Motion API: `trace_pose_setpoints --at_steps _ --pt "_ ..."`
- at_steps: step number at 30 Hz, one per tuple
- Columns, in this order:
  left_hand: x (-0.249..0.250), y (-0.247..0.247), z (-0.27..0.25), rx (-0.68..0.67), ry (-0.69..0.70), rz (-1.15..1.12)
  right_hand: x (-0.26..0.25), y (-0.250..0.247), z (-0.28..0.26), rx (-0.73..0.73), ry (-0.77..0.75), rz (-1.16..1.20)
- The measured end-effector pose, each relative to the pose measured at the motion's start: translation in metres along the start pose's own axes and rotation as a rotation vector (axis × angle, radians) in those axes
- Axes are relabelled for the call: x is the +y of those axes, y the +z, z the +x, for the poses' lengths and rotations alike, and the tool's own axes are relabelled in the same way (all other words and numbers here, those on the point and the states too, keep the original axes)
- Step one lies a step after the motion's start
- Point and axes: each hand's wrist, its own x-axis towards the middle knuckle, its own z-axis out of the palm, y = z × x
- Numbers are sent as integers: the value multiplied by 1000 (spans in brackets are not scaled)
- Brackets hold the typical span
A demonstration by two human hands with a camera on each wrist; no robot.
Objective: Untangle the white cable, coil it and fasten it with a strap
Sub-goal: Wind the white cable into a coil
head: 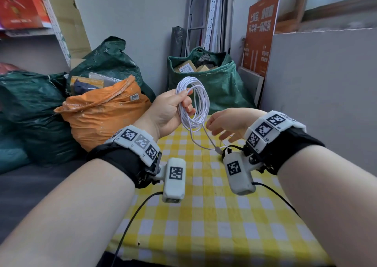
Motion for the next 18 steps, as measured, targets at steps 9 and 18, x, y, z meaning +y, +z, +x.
trace_pose_setpoints --at_steps 9,18 --pt "0 -1 -3 -13 -53 -23 1 4 -4 -19 -181 440" --pt "2 1 -5 -112 -131 -88 -2 9 1 174 -282 483"
